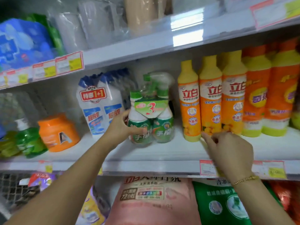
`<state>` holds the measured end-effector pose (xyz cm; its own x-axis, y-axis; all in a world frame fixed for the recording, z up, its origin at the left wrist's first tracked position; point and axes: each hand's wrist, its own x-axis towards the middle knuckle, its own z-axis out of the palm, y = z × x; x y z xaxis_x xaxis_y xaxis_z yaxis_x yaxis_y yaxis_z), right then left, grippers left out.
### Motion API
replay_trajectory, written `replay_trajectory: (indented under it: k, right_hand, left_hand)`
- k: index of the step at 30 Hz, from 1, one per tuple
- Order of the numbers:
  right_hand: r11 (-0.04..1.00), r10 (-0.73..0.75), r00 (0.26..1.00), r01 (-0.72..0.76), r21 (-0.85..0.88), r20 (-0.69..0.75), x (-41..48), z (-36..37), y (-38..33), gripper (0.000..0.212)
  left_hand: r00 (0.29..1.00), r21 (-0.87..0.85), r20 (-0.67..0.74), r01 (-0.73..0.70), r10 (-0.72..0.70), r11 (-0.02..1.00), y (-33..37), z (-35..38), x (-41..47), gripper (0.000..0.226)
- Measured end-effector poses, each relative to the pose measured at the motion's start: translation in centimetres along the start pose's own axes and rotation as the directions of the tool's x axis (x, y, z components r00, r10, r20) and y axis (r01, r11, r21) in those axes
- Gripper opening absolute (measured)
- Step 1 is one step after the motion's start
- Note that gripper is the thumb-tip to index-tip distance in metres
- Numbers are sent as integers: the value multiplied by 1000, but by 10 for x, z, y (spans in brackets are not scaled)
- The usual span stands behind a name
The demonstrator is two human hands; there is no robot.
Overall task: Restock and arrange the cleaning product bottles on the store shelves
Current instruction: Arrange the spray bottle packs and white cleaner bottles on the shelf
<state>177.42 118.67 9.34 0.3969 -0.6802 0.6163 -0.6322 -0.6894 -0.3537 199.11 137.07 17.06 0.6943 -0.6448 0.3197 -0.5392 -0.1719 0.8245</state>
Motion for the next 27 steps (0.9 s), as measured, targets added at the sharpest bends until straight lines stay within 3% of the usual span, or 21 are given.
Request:
replay_trajectory:
  k: [5, 7, 12, 17, 24, 27]
  right_hand:
    - [1000, -21, 992, 22, 5, -124, -4, 9, 0, 46]
    - [1000, -25, 988, 26, 0, -153, -2, 10, -1, 48]
    - [1000, -26, 981, 24, -13, -190, -1, 14, -2, 57]
    - [1000, -19, 980, 16, -15, -198, 0, 15, -2, 57]
    - [998, -54, 971, 60, 17, -232, -1, 19, 3, 53]
    - [994, -82, 976, 94, 53, -200, -2, 19, 4, 54]
  left_hand:
    - [999, -116, 15, 51, -50, 992, -20, 20, 13, 50]
    - [997, -133, 8, 71, -70, 989, -24, 24, 25, 55]
    - [980, -24, -79, 182, -184, 983, -44, 46, 42, 68]
    - [951, -93, -50, 299, -304, 950, -55, 47, 66, 62]
    - [949, 309, -227, 285, -220, 907, -45, 54, 67, 45]
    - [969, 329, -188, 217, -161, 919, -30, 44, 37, 29]
